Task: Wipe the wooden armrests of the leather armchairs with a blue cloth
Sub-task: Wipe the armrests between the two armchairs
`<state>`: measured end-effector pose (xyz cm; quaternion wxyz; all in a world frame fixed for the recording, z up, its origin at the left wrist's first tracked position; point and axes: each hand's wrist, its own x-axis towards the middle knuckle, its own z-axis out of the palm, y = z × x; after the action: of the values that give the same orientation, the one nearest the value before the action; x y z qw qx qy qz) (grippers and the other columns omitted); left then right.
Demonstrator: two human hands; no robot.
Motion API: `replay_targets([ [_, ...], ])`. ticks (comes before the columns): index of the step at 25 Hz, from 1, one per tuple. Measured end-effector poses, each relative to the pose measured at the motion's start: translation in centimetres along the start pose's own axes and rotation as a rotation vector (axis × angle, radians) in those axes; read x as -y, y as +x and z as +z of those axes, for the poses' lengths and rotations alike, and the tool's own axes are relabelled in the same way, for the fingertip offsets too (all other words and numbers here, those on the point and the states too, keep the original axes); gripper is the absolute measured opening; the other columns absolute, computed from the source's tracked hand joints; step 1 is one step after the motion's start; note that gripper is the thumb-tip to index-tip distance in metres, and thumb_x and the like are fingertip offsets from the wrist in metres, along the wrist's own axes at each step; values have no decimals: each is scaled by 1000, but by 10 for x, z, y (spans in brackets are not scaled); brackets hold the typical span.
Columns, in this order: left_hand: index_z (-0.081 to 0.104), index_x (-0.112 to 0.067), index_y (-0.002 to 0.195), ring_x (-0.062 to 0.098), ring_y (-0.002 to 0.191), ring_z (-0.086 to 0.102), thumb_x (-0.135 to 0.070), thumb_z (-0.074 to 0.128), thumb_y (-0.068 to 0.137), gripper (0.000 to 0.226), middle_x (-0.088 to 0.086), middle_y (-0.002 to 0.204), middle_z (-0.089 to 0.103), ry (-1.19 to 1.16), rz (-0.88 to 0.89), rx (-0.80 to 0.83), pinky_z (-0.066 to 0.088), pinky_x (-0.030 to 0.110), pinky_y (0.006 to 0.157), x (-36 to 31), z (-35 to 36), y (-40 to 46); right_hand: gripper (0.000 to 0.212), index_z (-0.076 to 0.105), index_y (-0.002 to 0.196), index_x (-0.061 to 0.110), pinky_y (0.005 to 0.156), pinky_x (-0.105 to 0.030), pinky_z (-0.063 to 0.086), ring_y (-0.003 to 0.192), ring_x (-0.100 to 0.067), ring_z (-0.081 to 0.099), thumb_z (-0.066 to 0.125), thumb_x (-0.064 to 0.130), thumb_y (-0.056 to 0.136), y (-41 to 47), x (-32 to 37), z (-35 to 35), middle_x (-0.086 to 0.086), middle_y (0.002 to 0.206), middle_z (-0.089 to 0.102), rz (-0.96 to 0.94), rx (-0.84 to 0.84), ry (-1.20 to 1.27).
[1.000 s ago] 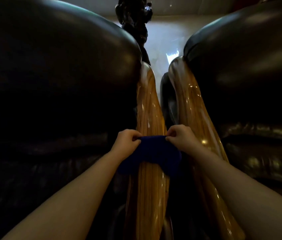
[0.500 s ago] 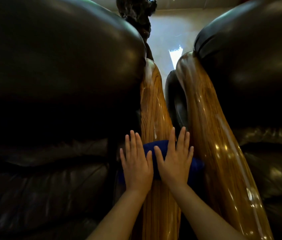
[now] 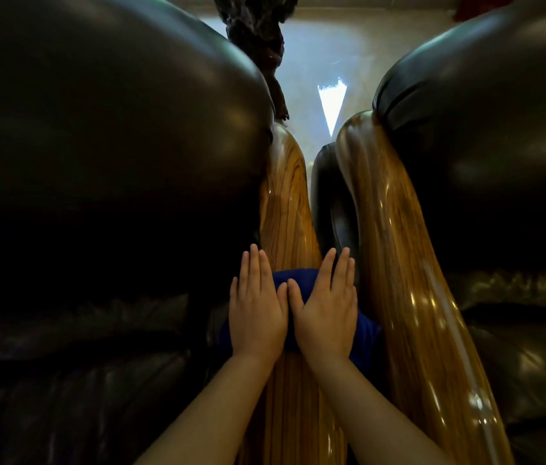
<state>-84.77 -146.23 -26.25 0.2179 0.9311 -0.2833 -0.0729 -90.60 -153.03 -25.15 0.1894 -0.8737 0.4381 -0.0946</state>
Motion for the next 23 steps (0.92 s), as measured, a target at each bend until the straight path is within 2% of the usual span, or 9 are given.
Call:
replay_targets([
  [8, 5, -11, 143, 14, 142, 3, -28, 20, 96, 52, 6, 156, 7, 79, 154, -43, 6, 33, 115, -4, 1, 104, 76, -1, 143, 13, 112, -34, 17, 142, -20, 1, 31, 55, 88, 97, 25, 15, -10, 156, -1, -27, -4, 109],
  [13, 7, -10, 143, 15, 143, 5, -27, 22, 97, 51, 7, 156, 7, 31, 158, -71, 12, 34, 116, -8, -2, 136, 75, -1, 143, 11, 113, -32, 15, 142, -17, -1, 33, 53, 90, 129, 35, 17, -9, 156, -4, -40, 11, 160],
  [20, 9, -12, 144, 17, 142, 12, -25, 25, 96, 52, 6, 155, 15, 46, 187, -214, 27, 36, 109, -13, 0, 167, 75, 0, 144, 12, 113, -37, 15, 142, -21, -2, 33, 53, 90, 168, 42, 26, -10, 156, -5, -31, 18, 229],
  [23, 14, -13, 143, 19, 143, 11, -23, 26, 97, 49, 5, 155, 16, 96, 233, -178, 27, 38, 109, -13, -1, 157, 71, 0, 144, 16, 113, -41, 14, 142, -23, -1, 31, 52, 91, 164, 37, 26, -9, 156, -3, -35, 66, 283],
])
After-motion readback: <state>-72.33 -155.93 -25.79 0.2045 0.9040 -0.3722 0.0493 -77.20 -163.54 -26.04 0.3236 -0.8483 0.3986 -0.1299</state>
